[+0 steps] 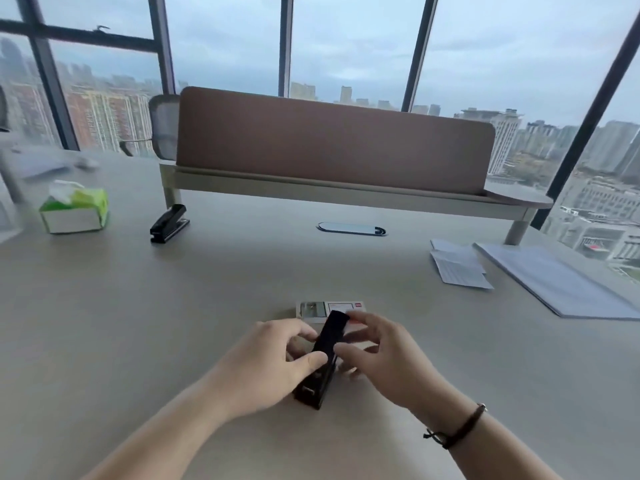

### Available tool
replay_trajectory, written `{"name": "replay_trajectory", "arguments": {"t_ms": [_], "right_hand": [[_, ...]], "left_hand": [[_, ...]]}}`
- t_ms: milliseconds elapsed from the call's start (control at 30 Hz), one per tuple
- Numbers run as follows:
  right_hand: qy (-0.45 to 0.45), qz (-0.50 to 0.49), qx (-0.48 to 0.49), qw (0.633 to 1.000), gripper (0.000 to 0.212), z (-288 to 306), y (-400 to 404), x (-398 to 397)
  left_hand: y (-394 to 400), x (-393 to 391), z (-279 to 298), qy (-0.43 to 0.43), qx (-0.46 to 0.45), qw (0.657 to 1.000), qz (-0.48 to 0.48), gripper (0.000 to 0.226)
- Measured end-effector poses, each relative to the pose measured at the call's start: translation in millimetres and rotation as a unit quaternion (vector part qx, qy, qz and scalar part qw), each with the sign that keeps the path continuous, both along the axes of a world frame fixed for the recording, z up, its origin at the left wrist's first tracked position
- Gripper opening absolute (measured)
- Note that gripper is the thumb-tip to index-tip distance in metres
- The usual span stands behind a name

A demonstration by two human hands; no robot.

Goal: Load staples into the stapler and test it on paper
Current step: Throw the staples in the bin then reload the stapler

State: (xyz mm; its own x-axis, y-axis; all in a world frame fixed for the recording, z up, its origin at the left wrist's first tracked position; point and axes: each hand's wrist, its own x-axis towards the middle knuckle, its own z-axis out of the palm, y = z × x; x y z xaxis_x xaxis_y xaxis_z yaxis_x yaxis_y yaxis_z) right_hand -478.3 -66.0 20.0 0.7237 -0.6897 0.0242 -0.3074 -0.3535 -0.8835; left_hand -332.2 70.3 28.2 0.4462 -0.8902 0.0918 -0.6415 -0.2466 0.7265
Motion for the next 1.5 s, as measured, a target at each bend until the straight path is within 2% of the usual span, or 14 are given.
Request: {"name": "replay_trajectory", "arguments": {"t_ms": [100,267,367,567,733,933,1167,1400,1500], "right_hand": [[-0.044,0.017,0.102,0.994,0.040,-0.1,12.5,12.3],[-0.034,0.078,0.152,0.985,0.032,8.0,29.9,46.4],[-0.008,0.106,0.137,0.985,0.029,12.7,31.7,89.3],[0.034,0.106,0.153,0.982,0.030,13.2,-8.4,200.2],[0.048,0.076,0.142,0.986,0.042,15.2,-54.9,278.6],[0.022,0.034,0.144,0.989,0.059,18.2,-105.8,345.3],[0.008,0.034,0.164,0.986,0.056,16.5,-144.7,381.8],[0.007,0.026,0.170,0.985,0.054,10.1,-150.7,384.2],[0.023,-0.011,0.123,0.992,0.051,9.1,-150.5,387.0]], "left_hand": [[7.3,-0.3,-2.6,0.021,0.002,1.000,0.019,0.021],[27.4,18.9,2.0,0.015,0.020,0.997,0.073,0.016],[28.4,49.2,7.2,0.034,0.020,0.994,0.104,0.011],[-21.2,148.8,-2.3,0.042,0.041,0.989,0.135,0.017],[-72.3,216.1,0.2,0.026,0.032,0.988,0.146,0.021],[-133.0,280.5,0.0,0.011,0.025,0.987,0.161,0.026],[-175.9,322.5,-6.8,0.022,0.002,0.988,0.154,0.029],[-167.1,324.3,-8.9,0.014,-0.020,0.987,0.161,0.028],[-154.6,328.1,-5.6,0.007,-0.063,0.979,0.192,0.025]]}}
